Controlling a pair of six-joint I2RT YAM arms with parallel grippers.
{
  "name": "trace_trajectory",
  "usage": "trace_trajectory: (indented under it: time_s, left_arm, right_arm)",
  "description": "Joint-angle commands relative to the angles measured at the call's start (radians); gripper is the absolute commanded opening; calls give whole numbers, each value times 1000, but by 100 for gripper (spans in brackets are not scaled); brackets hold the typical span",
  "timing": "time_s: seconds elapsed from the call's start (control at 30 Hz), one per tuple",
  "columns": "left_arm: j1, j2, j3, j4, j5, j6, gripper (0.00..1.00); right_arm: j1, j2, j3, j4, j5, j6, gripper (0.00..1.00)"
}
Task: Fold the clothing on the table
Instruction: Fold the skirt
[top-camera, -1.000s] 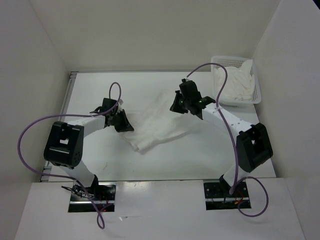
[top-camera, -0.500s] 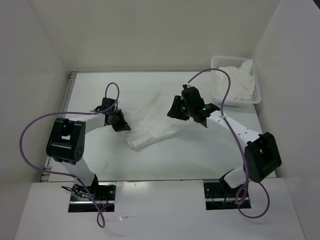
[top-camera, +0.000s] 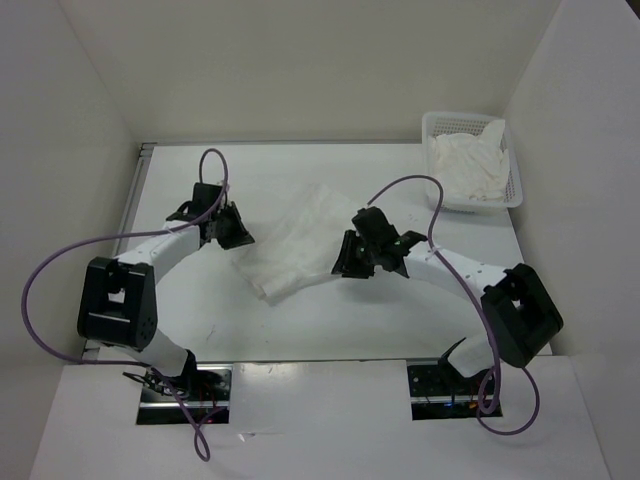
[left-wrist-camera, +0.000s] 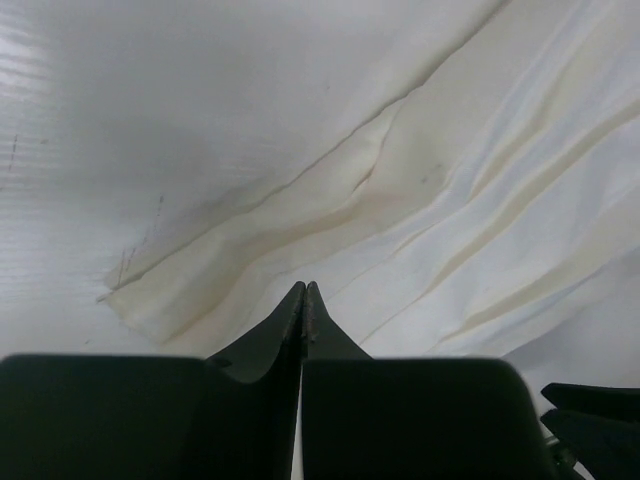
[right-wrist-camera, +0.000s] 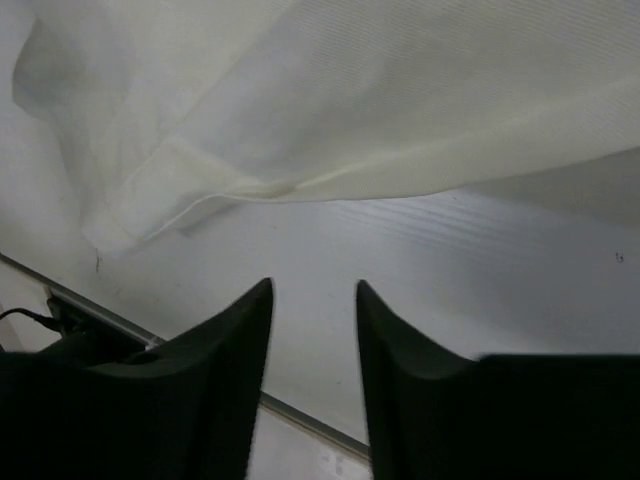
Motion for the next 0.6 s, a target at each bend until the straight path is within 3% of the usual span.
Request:
trace_trajectory:
  time_s: [0.0, 0.07, 0.13, 0.3, 0.57]
  left_arm:
    - [-3, 2, 57, 4, 61, 29, 0]
    - [-3, 2, 83, 93, 164, 29, 0]
    - [-17, 25, 131, 113, 310, 52, 0]
    - [-61, 198, 268, 6, 304, 109, 0]
    - [-61, 366, 186, 50, 222, 73, 0]
  right_arm:
    - [4, -22, 18, 0, 61, 62, 37]
    - [4, 2, 47, -9, 107, 63, 17]
    - [4, 35, 76, -9, 116, 63, 9]
    - [4, 157, 175, 3, 205, 84, 4]
    - [-39, 381, 308, -32, 271, 96, 0]
